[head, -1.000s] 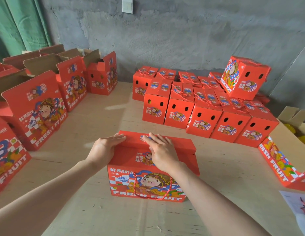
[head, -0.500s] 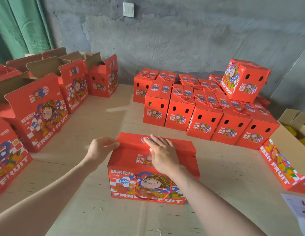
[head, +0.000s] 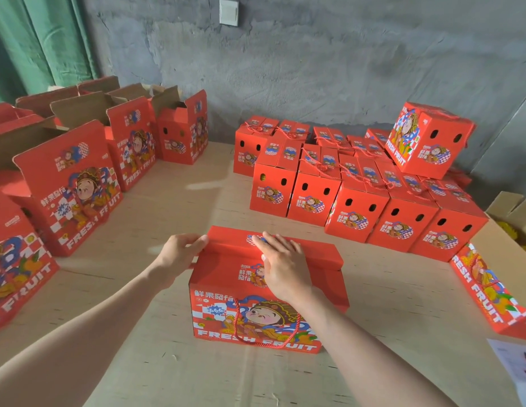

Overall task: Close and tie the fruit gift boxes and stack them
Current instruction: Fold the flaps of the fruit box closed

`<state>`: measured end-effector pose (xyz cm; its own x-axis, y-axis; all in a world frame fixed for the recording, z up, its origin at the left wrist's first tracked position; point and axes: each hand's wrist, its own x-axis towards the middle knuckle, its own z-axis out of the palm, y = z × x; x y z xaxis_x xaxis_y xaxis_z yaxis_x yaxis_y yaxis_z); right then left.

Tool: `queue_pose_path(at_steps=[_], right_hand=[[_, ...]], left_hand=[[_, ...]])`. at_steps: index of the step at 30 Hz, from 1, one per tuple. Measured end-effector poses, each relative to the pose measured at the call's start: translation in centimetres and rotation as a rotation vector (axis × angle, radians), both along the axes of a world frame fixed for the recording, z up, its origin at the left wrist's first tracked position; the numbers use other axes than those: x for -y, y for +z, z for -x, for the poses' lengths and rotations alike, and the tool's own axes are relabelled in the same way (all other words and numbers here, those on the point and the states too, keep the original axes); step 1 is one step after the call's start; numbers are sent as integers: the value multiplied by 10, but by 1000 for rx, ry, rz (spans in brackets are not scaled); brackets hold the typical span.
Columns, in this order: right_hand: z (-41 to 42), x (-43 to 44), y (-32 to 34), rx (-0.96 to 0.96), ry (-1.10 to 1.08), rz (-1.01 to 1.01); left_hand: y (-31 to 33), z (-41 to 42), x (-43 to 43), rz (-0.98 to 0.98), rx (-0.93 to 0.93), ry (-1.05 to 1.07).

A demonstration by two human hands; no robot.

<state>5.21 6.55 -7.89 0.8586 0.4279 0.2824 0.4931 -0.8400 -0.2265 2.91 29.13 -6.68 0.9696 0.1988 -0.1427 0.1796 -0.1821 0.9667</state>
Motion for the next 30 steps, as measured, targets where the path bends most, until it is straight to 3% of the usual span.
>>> queue_pose_path(at_steps=[5,18,21,24,26,30], right_hand=[[3,0,2,12,-1,-14],[2,-1,2,-19,3,-37],[2,-1,4,-24,12,-51],[4,0,5,27,24,-68],[6,4,8,15,26,-176],[10,42,15,-24,-20,-297]], left_hand=[[3,-6,4,97,-91,46],[5,-7,9,134,-160,107],[11,-12,20,-152,-65,140],[17,-19,49,-779,109,8],[20,-25,77,-943,210,-188],[21,-35,109,-1171,242,-452]])
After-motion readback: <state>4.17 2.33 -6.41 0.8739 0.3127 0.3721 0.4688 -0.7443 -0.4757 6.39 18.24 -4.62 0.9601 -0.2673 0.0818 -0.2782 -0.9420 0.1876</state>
